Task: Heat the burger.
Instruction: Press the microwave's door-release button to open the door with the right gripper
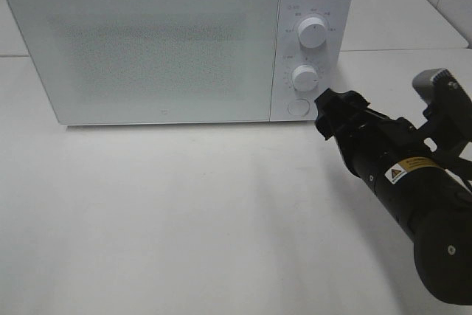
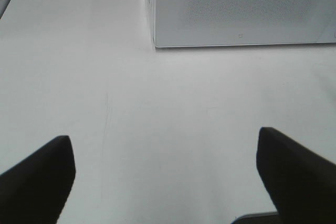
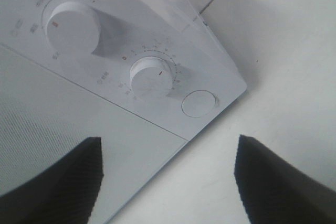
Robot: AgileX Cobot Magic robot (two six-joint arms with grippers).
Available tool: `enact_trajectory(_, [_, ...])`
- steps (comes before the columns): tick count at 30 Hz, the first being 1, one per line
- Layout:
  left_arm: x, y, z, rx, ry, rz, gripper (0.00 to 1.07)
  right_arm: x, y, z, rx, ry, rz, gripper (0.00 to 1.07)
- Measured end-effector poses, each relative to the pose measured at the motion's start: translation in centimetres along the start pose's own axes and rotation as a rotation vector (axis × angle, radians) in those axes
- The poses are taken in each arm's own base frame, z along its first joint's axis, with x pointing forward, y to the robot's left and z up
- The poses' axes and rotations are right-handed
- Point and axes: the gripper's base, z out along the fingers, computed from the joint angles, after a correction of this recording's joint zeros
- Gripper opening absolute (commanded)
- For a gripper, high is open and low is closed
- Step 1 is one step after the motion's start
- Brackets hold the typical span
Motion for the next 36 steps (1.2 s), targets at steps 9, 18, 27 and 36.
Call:
enact_trajectory(9, [0.0,0.0,0.0,0.0,0.0,0.0,0.86,-0.1,-0.1,0.0,0.007,-0.009,0.432,0.38])
enact_trajectory(18, [0.0,0.0,0.0,0.0,0.0,0.0,0.86,-0.2,-0.3,0.0,0.026,-0.034,0.507,0.0])
enact_trajectory(27, [0.0,0.0,0.0,0.0,0.0,0.0,0.86,-0.2,-0.7,0.0,0.072,-0.047,0.681,0.0])
enact_trajectory(36, [0.0,0.0,0.0,0.0,0.0,0.0,0.86,0.0,0.2,0.9,0.084,-0.036,0.71,0.0])
